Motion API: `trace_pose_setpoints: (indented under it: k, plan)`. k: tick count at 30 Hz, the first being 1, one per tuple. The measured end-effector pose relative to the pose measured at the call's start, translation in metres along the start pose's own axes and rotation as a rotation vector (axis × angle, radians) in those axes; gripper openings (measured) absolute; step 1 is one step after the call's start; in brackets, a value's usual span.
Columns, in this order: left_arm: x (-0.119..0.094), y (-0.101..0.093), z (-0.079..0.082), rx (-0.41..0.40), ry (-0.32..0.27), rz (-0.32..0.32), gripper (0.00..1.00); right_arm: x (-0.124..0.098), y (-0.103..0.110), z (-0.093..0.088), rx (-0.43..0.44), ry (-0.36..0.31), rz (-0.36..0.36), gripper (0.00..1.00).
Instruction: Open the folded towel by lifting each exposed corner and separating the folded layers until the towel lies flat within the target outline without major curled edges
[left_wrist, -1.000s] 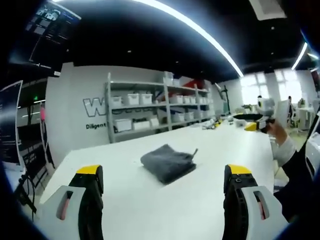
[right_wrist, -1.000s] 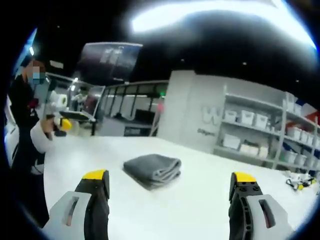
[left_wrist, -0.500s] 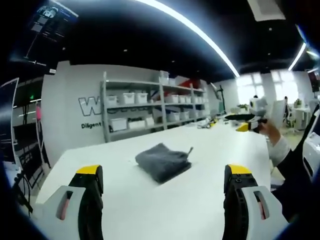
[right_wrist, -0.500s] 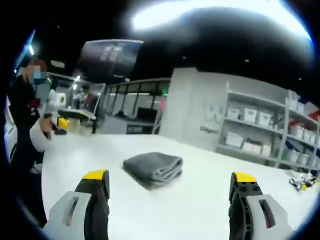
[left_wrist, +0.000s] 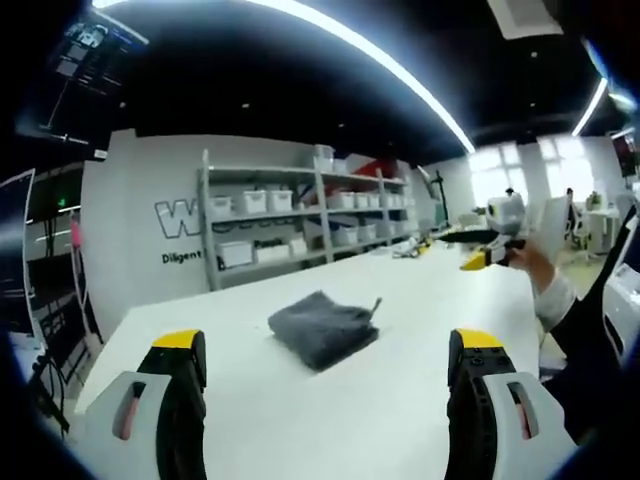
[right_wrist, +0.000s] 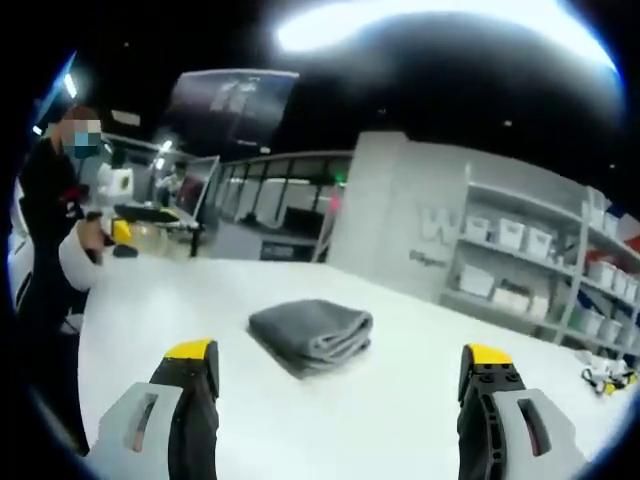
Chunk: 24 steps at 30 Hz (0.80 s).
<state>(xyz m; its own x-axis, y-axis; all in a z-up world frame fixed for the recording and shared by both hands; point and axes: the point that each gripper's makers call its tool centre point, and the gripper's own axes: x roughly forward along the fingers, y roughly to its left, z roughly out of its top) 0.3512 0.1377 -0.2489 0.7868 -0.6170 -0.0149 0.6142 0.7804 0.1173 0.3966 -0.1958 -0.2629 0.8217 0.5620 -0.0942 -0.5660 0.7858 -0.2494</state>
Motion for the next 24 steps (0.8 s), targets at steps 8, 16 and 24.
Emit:
trace_pose_setpoints:
  k: [8, 16, 24]
  plan:
    - [-0.003, 0.000, 0.003, -0.001, -0.009, -0.002, 1.00, 0.006, 0.002, 0.006, 0.007, -0.008, 0.010, 1.00]
    - [-0.011, 0.002, 0.009, 0.002, -0.026, 0.007, 1.00, 0.021, 0.002, 0.005, -0.015, 0.009, 0.034, 1.00]
    - [-0.006, -0.003, 0.002, 0.000, -0.004, -0.002, 1.00, 0.036, 0.000, 0.001, -0.015, 0.028, 0.052, 1.00]
